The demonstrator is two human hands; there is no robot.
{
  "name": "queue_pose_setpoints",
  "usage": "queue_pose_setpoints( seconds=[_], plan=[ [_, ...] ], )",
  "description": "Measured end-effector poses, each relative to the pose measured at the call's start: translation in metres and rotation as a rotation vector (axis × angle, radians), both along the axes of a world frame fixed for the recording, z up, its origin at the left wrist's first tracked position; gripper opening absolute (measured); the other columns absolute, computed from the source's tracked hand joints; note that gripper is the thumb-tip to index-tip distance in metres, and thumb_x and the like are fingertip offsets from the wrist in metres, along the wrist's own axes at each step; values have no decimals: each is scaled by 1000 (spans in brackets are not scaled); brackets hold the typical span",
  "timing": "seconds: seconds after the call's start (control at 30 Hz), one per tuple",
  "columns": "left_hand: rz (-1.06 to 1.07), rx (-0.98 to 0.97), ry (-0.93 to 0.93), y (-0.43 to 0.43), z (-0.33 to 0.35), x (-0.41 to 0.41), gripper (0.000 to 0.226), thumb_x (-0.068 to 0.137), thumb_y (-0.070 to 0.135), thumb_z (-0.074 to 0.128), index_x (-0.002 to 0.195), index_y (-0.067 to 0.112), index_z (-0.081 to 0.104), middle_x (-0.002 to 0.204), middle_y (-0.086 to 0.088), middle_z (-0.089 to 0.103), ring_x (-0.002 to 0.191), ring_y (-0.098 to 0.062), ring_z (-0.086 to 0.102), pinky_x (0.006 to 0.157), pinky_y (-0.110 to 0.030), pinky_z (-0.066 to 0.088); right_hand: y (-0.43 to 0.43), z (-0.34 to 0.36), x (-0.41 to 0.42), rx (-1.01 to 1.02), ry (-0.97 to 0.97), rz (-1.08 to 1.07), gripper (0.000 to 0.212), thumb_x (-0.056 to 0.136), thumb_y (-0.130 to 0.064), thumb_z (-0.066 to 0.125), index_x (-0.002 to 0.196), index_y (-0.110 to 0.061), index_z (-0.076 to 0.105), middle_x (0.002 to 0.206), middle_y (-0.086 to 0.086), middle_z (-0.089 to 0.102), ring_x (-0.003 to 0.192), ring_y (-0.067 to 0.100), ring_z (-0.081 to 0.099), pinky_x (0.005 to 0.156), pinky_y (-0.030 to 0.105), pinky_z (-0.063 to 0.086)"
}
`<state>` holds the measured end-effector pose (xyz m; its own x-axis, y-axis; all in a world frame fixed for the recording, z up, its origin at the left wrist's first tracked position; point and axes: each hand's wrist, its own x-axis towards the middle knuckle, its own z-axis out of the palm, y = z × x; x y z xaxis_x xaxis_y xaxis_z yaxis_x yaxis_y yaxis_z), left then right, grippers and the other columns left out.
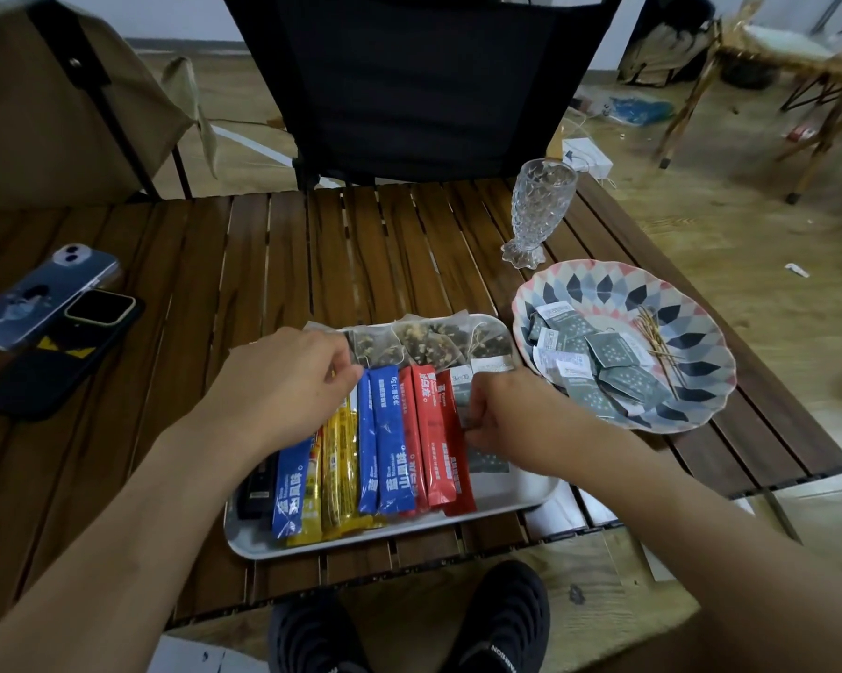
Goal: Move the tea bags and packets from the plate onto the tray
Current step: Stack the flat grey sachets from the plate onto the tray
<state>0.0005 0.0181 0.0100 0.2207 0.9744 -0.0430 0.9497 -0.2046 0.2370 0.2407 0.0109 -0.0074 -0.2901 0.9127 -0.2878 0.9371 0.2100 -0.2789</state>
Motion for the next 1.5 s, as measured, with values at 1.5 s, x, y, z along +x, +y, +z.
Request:
queue_pose_setpoints(
  seconds=[1.5],
  plan=[
    [-5, -5, 32, 3, -4, -2, 23, 98, 54, 48, 87, 35, 56, 82, 13, 65, 77, -2, 61, 63, -24, 52, 14, 70, 75, 114, 275, -128, 11, 83, -39, 75, 83, -28, 74, 63, -9, 69, 48, 0, 56, 48, 9, 39]
  ],
)
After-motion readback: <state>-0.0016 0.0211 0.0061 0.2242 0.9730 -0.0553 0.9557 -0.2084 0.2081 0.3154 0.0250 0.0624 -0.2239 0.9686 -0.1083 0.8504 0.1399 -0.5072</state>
